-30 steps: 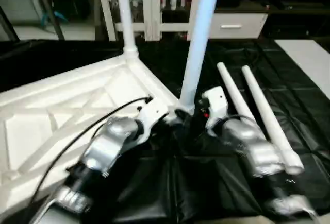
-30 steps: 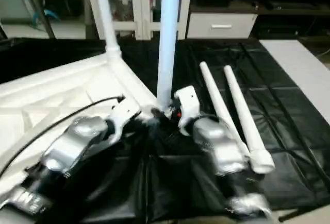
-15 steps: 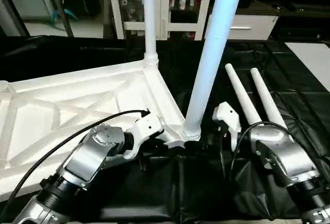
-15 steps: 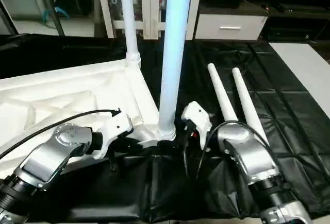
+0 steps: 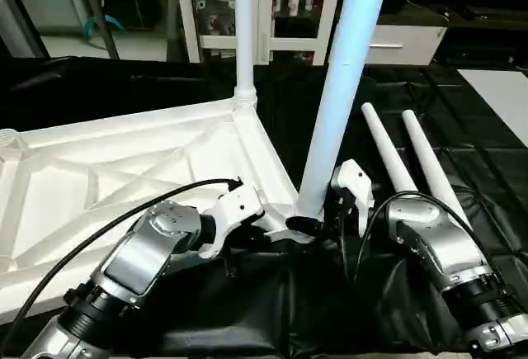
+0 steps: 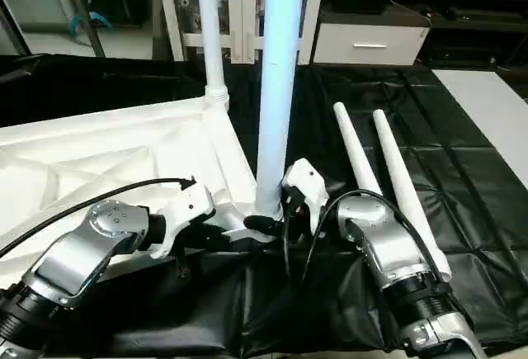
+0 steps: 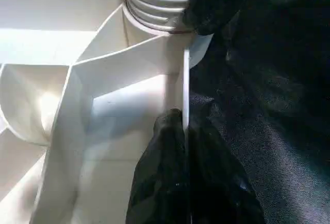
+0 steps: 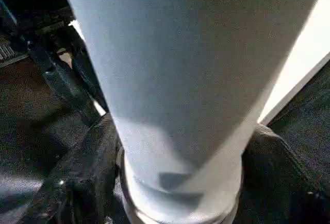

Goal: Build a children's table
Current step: Rotate leg to tighten

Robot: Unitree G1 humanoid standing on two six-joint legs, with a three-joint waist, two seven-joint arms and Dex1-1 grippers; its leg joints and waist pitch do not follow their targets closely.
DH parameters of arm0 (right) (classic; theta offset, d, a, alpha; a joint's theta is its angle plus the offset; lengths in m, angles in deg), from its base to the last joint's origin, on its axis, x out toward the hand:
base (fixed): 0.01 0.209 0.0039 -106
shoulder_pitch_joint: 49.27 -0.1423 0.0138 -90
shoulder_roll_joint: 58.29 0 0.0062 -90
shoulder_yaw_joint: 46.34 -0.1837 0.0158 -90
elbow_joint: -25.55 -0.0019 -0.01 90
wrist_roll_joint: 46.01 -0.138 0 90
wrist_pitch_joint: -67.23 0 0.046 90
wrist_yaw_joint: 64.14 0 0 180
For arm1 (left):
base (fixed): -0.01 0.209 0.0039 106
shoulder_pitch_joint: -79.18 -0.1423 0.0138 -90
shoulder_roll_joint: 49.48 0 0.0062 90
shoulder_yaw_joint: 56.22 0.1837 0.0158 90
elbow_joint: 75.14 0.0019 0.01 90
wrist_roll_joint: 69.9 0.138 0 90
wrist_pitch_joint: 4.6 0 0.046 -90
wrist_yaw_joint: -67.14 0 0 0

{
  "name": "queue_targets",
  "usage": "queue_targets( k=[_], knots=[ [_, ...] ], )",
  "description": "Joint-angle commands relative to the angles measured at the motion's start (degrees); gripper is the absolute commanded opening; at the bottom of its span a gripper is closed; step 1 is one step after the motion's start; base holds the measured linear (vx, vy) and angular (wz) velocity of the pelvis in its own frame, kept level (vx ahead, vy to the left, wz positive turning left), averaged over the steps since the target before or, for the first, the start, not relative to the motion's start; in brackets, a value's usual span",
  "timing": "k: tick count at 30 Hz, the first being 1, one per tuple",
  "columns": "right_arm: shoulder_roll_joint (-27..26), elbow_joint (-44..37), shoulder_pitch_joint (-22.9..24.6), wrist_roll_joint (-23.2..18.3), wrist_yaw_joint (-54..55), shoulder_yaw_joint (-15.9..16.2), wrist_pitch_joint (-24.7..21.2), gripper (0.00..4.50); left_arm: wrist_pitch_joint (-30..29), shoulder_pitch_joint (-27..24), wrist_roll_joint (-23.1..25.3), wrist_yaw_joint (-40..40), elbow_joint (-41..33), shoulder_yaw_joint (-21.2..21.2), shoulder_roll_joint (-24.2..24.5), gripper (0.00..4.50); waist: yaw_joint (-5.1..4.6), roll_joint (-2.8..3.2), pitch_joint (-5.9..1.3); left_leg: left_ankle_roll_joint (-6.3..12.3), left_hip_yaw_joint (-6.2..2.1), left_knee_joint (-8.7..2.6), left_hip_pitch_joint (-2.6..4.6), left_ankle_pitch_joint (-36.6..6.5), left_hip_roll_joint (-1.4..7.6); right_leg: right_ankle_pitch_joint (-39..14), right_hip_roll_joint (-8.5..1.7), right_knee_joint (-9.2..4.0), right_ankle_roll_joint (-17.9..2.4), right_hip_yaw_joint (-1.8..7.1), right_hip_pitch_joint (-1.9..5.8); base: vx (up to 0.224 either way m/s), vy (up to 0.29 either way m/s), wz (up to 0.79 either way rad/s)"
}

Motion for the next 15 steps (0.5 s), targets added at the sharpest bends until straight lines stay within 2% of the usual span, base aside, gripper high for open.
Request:
queue_targets(
  k=[1,2,3,4,6,10,12,14,15],
  knots=[
    [0.3,1.7,-1.1,1.4,0.3,-0.2,1.2,3.07,-0.8,-0.6,-0.6,-0.8,-0.9,1.4,0.1,0.00,-0.08,-0.22,-3.72,2.70,-0.33,-4.04,0.34,-10.8,2.03,-12.6,-2.74,-3.19,-13.6,2.80,3.30,0.000,0.000,0.00],
    [0.3,1.8,-1.1,1.5,0.3,-0.1,1.4,2.98,-0.8,-0.6,-0.6,-0.7,-0.9,1.5,0.1,0.00,-0.05,0.04,-3.67,2.66,-0.38,-4.07,0.31,-10.8,2.02,-12.8,-2.76,-3.14,-13.6,2.80,3.26,0.000,0.000,0.00],
    [0.3,2.1,-1.2,1.5,0.2,-0.1,1.6,2.89,-0.7,-0.7,-0.6,-0.7,-0.8,1.5,0.1,0.00,-0.07,-0.01,-3.65,2.66,-0.33,-4.03,0.34,-11.0,2.00,-13.1,-2.74,-3.24,-13.6,2.80,3.22,0.000,0.000,0.00],
    [0.2,2.6,-1.3,1.8,0.1,0.0,2.0,2.89,-0.6,-0.6,-0.5,-0.5,-0.3,1.4,-0.1,0.00,-0.03,0.38,-3.67,2.51,-0.39,-4.01,0.38,-11.3,1.99,-13.3,-2.78,-3.18,-13.6,2.80,3.21,0.000,0.000,0.00],
    [0.1,2.7,-1.3,1.9,0.1,0.1,2.1,2.80,-0.6,-0.5,-0.5,-0.5,-0.2,1.5,-0.2,0.00,-0.14,0.13,-3.63,2.33,-0.36,-4.03,0.36,-12.0,1.97,-13.7,-2.67,-3.29,-13.4,2.78,3.17,0.000,0.000,0.00],
    [-1.1,3.8,-1.5,3.2,3.7,-0.4,2.1,2.77,-0.6,-0.2,-0.6,0.6,0.5,0.8,-1.0,0.00,-0.21,0.08,-3.54,1.99,-0.40,-4.05,0.27,-12.9,1.91,-15.6,-2.69,-3.43,-12.7,2.80,3.12,0.000,0.000,0.00],
    [-2.0,5.1,-1.8,4.1,6.6,-0.7,2.4,2.76,-0.9,-0.1,-0.9,1.9,1.3,-0.2,-2.1,0.00,-0.45,0.08,-3.40,1.45,-0.46,-4.15,0.15,-13.9,1.86,-17.5,-2.68,-3.62,-12.3,2.74,3.08,0.000,0.000,0.00],
    [-3.6,6.7,-2.0,4.7,10.7,-1.5,2.5,2.75,-0.7,0.4,-0.5,3.9,3.0,-0.8,-3.5,0.00,-0.69,0.07,-3.28,0.74,-0.61,-4.14,0.42,-16.7,1.70,-23.0,-2.77,-4.26,-10.4,2.58,2.90,0.000,0.000,0.00],
    [-4.7,7.5,-2.1,4.6,13.0,-2.2,1.6,2.75,-0.6,0.9,-0.4,5.3,4.5,-1.4,-4.7,0.00,-0.74,0.04,-3.26,0.63,-0.61,-4.17,0.49,-17.0,1.76,-23.5,-2.74,-4.36,-10.2,2.62,2.77,0.000,0.000,0.00]
  ],
)
